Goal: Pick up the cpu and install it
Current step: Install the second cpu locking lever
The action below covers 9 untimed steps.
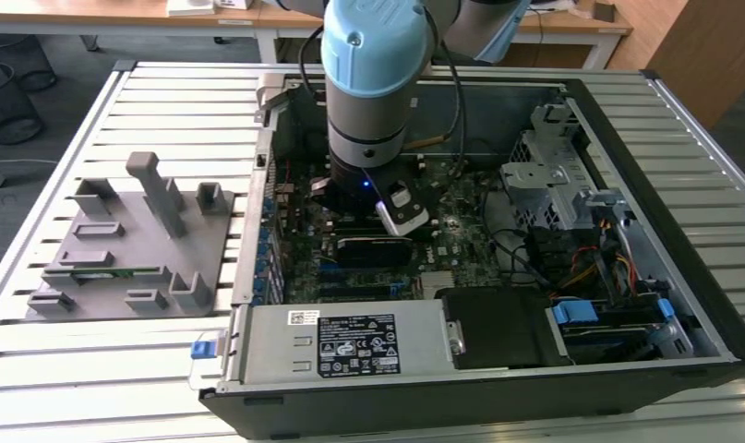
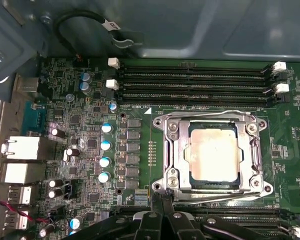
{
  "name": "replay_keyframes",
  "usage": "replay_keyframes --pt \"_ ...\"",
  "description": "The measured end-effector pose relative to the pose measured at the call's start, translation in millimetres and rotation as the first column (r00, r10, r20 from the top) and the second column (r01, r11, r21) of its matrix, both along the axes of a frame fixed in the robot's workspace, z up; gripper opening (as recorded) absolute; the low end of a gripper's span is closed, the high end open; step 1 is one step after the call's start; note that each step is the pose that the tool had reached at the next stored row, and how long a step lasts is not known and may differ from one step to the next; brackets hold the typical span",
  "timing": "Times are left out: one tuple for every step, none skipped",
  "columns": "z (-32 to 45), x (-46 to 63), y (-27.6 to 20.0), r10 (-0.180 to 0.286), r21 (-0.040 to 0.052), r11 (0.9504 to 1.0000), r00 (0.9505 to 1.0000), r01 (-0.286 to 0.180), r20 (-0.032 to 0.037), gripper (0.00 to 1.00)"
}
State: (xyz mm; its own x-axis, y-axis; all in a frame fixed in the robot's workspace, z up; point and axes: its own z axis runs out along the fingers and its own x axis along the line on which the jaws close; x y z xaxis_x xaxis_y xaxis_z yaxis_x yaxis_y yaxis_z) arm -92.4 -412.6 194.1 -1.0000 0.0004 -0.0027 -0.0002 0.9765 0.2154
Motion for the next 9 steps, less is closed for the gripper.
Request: replay_keyframes --pt "0.0 0.0 0.0 0.0 0.0011 1.0 1.0 0.0 0.0001 0.11" --pt "0.2 0.0 0.0 0.0 0.002 1.0 1.0 0.0 0.0002 0.11" --pt "0.6 0.0 0.0 0.0 0.0023 1.0 1.0 0.0 0.0002 0.11" --pt "1.4 0.0 0.0 0.0 0.0022 1.0 1.0 0.0 0.0 0.11" --pt "2.3 0.0 0.0 0.0 0.0021 1.0 1.0 0.0 0.0 0.11" --pt "2.8 0.0 0.0 0.0 0.0021 1.0 1.0 0.0 0.0 0.11" --pt "2.8 0.0 0.0 0.0 0.0022 1.0 1.0 0.0 0.0001 0.11" --pt "2.9 0.0 0.0 0.0 0.0022 1.0 1.0 0.0 0.0 0.11" --pt "2.9 0.0 0.0 0.0 0.0026 1.0 1.0 0.0 0.0 0.11"
